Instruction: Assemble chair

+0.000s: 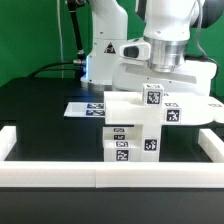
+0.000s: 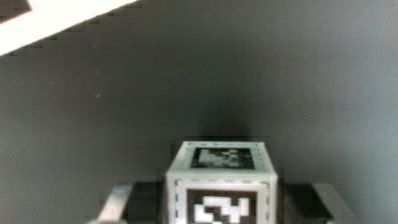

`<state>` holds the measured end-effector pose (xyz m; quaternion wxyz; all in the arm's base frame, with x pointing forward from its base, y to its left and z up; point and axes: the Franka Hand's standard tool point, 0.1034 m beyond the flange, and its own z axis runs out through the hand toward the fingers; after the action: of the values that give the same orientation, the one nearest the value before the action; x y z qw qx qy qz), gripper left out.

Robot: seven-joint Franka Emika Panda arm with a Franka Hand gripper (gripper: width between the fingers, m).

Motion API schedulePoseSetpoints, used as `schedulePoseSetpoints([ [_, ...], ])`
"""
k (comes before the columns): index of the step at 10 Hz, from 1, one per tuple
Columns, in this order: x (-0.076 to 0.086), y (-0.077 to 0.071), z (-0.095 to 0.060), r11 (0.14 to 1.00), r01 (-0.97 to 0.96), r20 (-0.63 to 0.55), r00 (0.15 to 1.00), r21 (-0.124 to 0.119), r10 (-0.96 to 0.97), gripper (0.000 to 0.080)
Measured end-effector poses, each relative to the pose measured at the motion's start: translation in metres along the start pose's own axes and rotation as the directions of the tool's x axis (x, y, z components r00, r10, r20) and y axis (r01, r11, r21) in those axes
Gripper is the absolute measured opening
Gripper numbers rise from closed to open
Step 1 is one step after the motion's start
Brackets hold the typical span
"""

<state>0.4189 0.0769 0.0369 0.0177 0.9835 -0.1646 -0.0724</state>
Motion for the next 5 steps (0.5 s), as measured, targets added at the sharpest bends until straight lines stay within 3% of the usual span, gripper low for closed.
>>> schedulePoseSetpoints([
  [2, 0.005, 0.008, -0.03, 0.998, 0.045, 0.008, 0.999, 0.033, -0.046, 0.0284],
  [5, 0.015, 0.019, -0.063, 0.995, 0.059, 0.005, 0.998, 0.075, -0.06, 0.0284],
])
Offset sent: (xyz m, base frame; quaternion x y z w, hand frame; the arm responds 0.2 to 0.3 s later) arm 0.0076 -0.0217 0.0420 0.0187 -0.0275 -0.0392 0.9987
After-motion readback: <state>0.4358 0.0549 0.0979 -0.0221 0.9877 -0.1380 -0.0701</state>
